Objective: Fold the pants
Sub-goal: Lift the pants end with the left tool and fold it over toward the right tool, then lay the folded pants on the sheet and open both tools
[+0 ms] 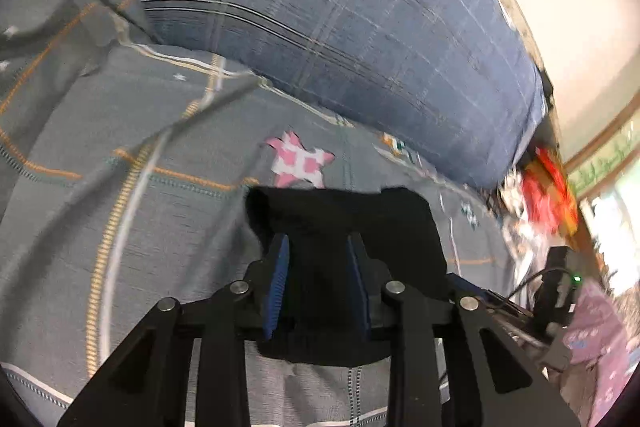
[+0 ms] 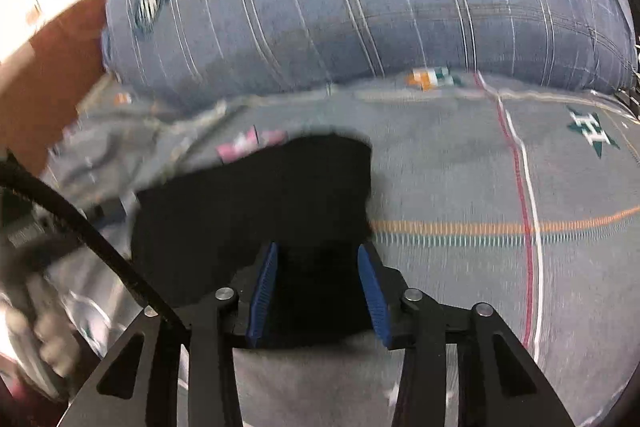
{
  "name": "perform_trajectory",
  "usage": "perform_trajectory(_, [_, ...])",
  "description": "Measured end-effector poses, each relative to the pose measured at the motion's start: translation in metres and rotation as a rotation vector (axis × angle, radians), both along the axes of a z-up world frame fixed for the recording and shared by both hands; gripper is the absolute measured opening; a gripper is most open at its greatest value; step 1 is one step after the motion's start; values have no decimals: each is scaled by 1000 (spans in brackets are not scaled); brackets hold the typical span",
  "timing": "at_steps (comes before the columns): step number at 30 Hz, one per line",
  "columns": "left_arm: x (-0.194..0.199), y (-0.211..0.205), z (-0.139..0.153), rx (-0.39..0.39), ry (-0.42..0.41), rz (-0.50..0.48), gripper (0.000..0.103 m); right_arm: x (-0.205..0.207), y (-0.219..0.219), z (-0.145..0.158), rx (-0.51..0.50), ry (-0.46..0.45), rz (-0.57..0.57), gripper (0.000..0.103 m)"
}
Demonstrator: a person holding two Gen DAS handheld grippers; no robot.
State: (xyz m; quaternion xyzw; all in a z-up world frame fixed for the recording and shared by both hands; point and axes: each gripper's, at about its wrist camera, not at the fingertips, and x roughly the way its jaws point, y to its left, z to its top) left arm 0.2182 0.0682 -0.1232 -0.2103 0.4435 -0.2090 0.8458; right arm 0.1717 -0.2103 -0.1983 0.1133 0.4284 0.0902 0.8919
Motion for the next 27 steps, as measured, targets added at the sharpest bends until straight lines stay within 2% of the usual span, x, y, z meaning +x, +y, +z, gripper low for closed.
perform_trajectory(4, [13,-30,-16,80,30,-65,40,-5,-11,-27,-58,35,-44,46])
perform_trajectory(6, [19,-41,-28,129,41,-81,42,-10,-18,-31,-46,35,-58,54])
perform_trajectory(8, [19,-43,-29,158,28,-83,42,-11,-21,-30,-82,40,-58,60])
perform_trajectory(9, [17,-40,-25,150,22,-85,42,-11,-21,-26,-87,46,-55,60])
perform_trajectory(11, [13,-28,-14,84,3,-67,42,-9,-24,-7,-50,21,-69,58])
perform_trajectory(14, [13,-14,0,18,-30,-35,43,7,-23,25,82,-42,-10,58])
perform_trajectory(16, [24,-16,-5,11,-6,-39,46,29,-17,28,175,-11,38,58])
perform_trajectory(18, [39,-23,-20,46,39,-31,46,64,-8,18,247,55,71,58])
perform_trajectory(20, [53,-28,-38,108,75,-14,50,106,-5,-3,224,129,28,56])
perform_trajectory(21, [58,-28,-43,116,86,0,62,116,-4,-8,219,146,13,56])
perform_trajectory(22, [59,-27,-45,113,92,9,67,127,-7,-12,198,145,-18,56])
perform_trajectory(25, [60,-17,-44,56,125,8,69,122,-10,-2,185,99,-58,56])
perform_trajectory(27, [51,-10,-36,66,101,19,69,103,-17,10,186,26,-89,59])
